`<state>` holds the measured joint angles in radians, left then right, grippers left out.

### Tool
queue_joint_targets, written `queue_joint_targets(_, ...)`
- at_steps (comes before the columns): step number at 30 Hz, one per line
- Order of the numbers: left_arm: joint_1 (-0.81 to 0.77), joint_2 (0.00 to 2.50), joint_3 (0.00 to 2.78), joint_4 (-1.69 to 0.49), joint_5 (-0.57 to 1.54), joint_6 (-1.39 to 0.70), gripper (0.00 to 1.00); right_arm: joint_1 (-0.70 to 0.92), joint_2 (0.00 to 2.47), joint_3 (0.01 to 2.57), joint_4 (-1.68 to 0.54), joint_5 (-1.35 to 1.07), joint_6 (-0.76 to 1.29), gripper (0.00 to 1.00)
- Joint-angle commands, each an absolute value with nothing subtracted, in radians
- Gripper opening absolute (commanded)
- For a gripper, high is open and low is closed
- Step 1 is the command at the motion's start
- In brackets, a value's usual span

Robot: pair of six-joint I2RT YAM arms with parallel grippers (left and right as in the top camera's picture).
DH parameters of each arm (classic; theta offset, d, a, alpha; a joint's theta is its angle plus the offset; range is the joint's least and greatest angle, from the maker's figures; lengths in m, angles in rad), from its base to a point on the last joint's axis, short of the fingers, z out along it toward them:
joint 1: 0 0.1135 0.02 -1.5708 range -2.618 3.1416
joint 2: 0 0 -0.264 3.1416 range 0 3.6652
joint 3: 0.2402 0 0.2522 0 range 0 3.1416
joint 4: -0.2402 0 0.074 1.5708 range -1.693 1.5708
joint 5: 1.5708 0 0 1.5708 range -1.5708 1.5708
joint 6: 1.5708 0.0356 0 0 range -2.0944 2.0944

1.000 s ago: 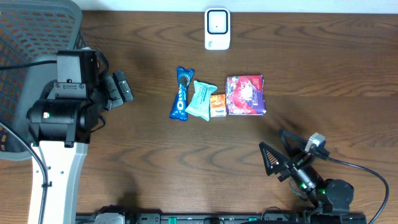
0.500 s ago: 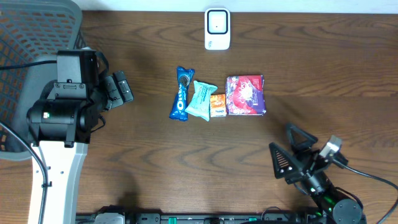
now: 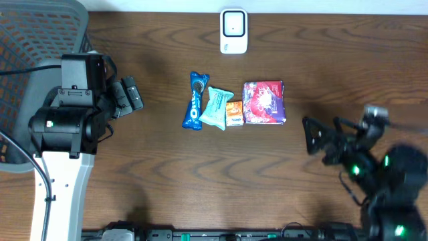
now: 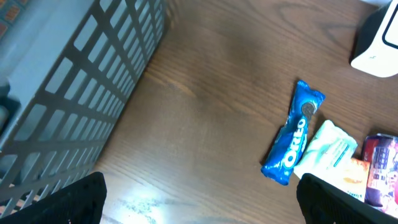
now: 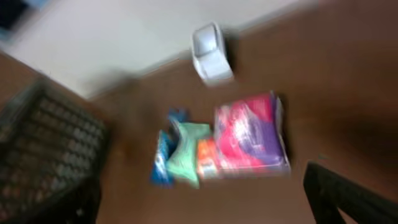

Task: Scan the item barcode
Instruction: 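Move the right gripper toward the red-purple Carefree pack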

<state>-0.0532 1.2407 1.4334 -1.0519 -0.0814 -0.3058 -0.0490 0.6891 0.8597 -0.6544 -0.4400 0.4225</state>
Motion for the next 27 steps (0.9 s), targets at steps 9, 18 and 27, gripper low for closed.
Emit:
queue_joint_targets(9, -0.05, 1.243, 1.444, -1.055, -0.09, -0.292, 0.98, -0.047, 1.093, 1.036, -0.754, -0.596, 0.299, 0.99)
queue_joint_targets(18, -0.05, 1.243, 1.444, -1.055, -0.091, -0.292, 0.98, -0.047, 1.271, 1.035, -0.748, -0.398, 0.298, 0.99)
queue_joint_targets(27, -0.05, 1.243, 1.444, -1.055, -0.091, -0.292, 0.98, -0.038, 1.468, 1.035, -0.604, -0.462, 0.141, 0.99)
